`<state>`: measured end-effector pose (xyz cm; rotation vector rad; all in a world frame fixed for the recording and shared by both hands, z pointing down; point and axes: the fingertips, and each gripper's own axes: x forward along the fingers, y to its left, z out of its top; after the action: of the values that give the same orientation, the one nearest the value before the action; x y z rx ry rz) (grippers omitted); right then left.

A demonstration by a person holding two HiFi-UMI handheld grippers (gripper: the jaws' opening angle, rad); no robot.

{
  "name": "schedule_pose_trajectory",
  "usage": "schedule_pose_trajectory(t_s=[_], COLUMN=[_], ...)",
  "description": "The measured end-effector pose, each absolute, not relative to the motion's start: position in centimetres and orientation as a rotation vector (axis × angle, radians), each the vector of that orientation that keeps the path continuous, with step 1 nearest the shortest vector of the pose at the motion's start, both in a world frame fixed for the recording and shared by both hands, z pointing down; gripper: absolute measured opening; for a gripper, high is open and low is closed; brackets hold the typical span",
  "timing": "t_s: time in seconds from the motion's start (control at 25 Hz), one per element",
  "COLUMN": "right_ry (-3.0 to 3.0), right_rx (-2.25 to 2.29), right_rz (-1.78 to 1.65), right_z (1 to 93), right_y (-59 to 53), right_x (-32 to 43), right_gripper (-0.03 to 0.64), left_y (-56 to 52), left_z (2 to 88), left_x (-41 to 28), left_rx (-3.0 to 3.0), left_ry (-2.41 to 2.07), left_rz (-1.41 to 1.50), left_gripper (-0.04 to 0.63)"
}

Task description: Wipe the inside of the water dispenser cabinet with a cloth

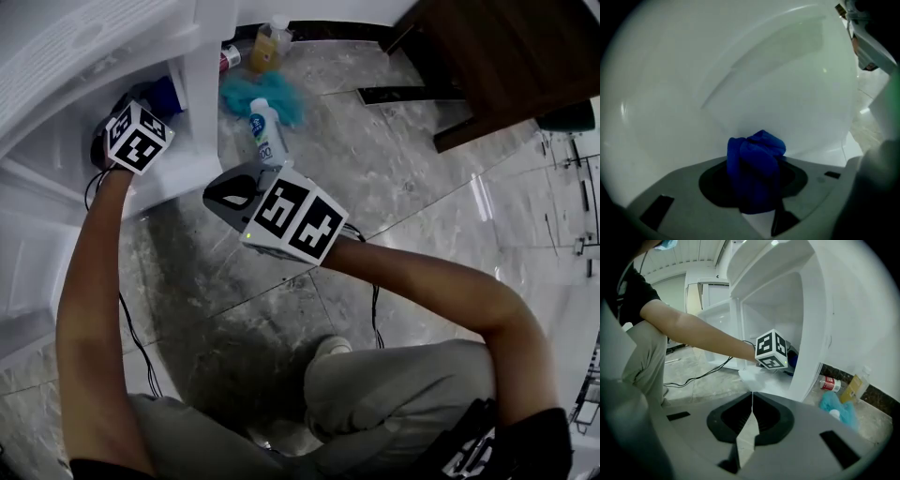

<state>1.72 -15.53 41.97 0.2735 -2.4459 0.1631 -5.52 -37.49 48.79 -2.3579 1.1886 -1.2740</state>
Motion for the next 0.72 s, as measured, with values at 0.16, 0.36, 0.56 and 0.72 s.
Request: schedule_pose_trajectory(t_s=[0.16, 0.36, 0.56, 0.72], right_ry=[-2.449, -2.453, -2.455, -2.434], right_rx=[0.281, 0.265, 0.251, 0.257], right_rz=[0.184, 0.202, 0.184, 0.213], right_z=[42.0, 42.6, 42.8, 43.3], right_y=[-15.8, -16.1, -15.9, -15.3], right_x=[1.9, 1.2, 1.0, 2.4], right_gripper=[0.005, 0.005, -0.002, -0.002], left_y=[-36.7, -33.5, -34.4, -36.7], left_z=[48.6, 48.9, 49.6, 49.6], left_x=[-5.6, -3.6, -3.6, -5.0], left_rx=[-2.364, -2.232, -2.252, -2.335], left_ry=[1.225, 0.933, 0.914, 1.062], left_rz=[-1.279, -1.375, -1.398, -1.402], left_gripper=[0.167, 0.163, 0.163, 0.163])
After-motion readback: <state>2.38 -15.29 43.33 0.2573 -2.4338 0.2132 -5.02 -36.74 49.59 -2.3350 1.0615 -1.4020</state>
